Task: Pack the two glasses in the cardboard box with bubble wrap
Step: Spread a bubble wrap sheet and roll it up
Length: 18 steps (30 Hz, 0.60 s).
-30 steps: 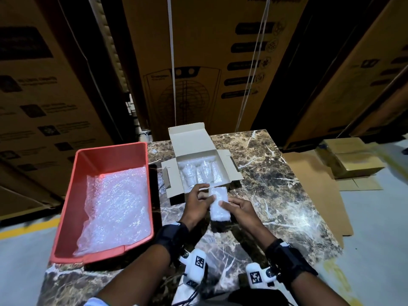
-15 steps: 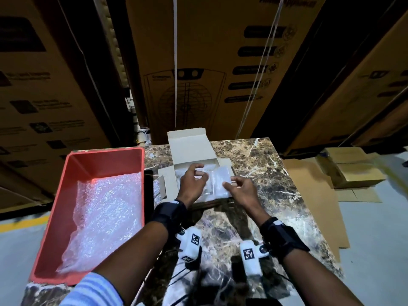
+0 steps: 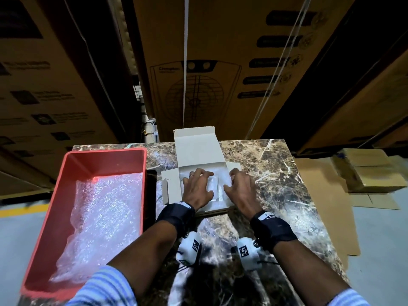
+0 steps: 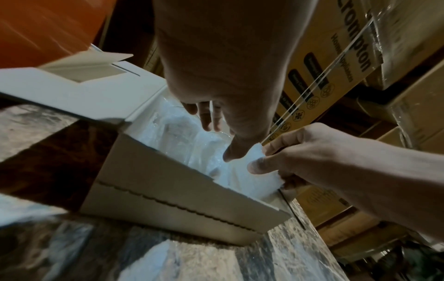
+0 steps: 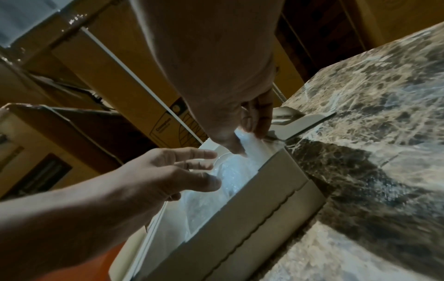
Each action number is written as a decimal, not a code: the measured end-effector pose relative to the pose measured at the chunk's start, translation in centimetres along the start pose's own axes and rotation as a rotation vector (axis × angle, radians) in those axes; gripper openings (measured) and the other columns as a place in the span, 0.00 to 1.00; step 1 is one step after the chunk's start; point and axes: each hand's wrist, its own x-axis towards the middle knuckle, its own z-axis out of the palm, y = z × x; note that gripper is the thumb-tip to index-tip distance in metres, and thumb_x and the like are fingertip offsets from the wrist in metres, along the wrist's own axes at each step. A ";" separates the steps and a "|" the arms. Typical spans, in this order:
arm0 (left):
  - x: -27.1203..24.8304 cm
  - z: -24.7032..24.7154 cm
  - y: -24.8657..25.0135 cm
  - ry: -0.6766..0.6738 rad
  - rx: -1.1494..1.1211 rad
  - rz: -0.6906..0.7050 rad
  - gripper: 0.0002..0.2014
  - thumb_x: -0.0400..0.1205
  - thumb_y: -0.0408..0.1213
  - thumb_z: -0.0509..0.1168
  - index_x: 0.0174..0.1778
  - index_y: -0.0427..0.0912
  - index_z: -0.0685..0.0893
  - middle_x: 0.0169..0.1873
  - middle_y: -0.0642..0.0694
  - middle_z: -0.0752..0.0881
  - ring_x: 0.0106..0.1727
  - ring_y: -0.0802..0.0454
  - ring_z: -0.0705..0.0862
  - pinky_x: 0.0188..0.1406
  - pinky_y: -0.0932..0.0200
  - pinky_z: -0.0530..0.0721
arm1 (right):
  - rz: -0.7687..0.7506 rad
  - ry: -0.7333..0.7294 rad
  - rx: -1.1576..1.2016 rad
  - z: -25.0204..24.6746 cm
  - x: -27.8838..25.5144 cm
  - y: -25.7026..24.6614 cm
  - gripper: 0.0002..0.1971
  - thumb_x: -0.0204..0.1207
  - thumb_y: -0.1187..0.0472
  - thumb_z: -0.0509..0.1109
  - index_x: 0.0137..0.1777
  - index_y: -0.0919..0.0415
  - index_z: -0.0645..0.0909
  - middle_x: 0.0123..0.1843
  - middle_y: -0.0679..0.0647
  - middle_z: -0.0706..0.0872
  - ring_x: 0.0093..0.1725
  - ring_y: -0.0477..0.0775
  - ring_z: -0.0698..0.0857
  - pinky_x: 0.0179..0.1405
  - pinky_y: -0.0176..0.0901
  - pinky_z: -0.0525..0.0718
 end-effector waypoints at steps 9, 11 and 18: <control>0.1 0.2 0.0 -0.001 0.070 0.021 0.32 0.75 0.33 0.73 0.78 0.50 0.77 0.72 0.47 0.72 0.68 0.40 0.75 0.62 0.46 0.65 | -0.149 -0.060 -0.383 0.4 0.2 -1.0 0.12 0.82 0.51 0.73 0.57 0.58 0.84 0.53 0.58 0.90 0.58 0.63 0.84 0.41 0.50 0.70; 0.2 0.1 0.0 0.004 0.076 0.026 0.33 0.75 0.32 0.73 0.78 0.50 0.77 0.72 0.47 0.73 0.68 0.41 0.75 0.63 0.46 0.66 | -0.165 -0.059 -0.433 0.4 0.1 -0.9 0.12 0.77 0.50 0.78 0.50 0.59 0.87 0.51 0.59 0.90 0.58 0.64 0.83 0.37 0.49 0.72; 0.3 0.3 -0.1 0.025 0.111 0.057 0.34 0.75 0.32 0.75 0.78 0.52 0.75 0.71 0.47 0.72 0.68 0.42 0.75 0.60 0.47 0.66 | -0.158 -0.049 -0.426 0.3 0.3 -0.9 0.15 0.78 0.46 0.77 0.43 0.59 0.89 0.44 0.59 0.89 0.50 0.63 0.85 0.39 0.49 0.76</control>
